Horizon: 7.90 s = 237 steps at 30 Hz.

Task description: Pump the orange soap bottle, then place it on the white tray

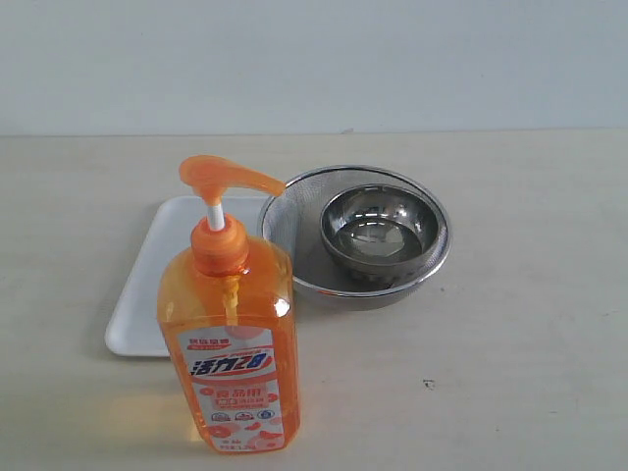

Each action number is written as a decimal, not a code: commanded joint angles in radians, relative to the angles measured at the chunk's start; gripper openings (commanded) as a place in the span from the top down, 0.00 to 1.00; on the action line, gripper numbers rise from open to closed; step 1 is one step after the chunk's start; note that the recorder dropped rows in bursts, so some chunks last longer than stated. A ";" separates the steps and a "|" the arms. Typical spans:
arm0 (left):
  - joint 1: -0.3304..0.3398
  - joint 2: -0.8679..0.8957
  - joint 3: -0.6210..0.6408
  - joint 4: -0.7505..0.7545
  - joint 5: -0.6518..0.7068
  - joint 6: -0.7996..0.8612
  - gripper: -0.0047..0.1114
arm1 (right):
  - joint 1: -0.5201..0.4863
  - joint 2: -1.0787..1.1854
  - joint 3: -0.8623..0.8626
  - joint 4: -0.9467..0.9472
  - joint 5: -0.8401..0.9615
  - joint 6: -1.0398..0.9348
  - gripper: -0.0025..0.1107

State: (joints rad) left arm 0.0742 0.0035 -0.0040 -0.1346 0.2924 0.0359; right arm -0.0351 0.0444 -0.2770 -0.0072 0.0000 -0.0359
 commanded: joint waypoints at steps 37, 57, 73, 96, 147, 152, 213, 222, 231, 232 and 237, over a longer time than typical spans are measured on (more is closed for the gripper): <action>-0.005 -0.004 0.004 -0.007 -0.001 -0.004 0.92 | -0.003 0.188 -0.170 0.093 0.209 -0.014 0.98; -0.005 -0.004 0.004 -0.007 -0.001 -0.004 0.92 | -0.003 0.549 -0.335 0.286 0.395 -0.419 0.98; -0.005 -0.004 0.004 -0.007 -0.001 -0.004 0.92 | -0.003 0.939 -0.483 1.070 1.028 -1.494 0.98; -0.005 -0.004 0.004 -0.007 -0.001 -0.004 0.92 | -0.003 1.016 -0.479 1.140 1.039 -1.473 0.98; -0.005 -0.004 0.004 -0.007 -0.001 -0.004 0.92 | 0.306 1.421 -0.222 1.633 0.836 -2.093 0.98; -0.005 -0.004 0.004 -0.007 -0.001 -0.004 0.92 | 0.306 1.433 -0.224 1.631 0.838 -2.093 0.86; -0.005 -0.004 0.004 -0.007 -0.001 -0.004 0.92 | 0.557 1.702 -0.648 1.413 0.842 -2.093 0.05; -0.005 -0.004 0.004 -0.007 -0.001 -0.004 0.92 | 0.559 1.768 -0.703 1.442 0.935 -2.093 0.05; -0.005 -0.004 0.004 -0.007 -0.001 -0.004 0.92 | 0.613 1.771 -0.703 1.451 0.918 -2.093 0.05; -0.005 -0.004 0.004 -0.007 -0.001 -0.004 0.92 | 0.620 1.771 -0.703 1.451 0.909 -2.093 0.05; -0.005 -0.004 0.004 -0.007 -0.001 -0.004 0.92 | 0.626 1.771 -0.703 1.451 0.901 -2.093 0.05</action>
State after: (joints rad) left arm 0.0742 0.0035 -0.0040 -0.1346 0.2924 0.0359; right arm 0.5891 1.8141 -0.9757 1.4374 0.9017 -2.1204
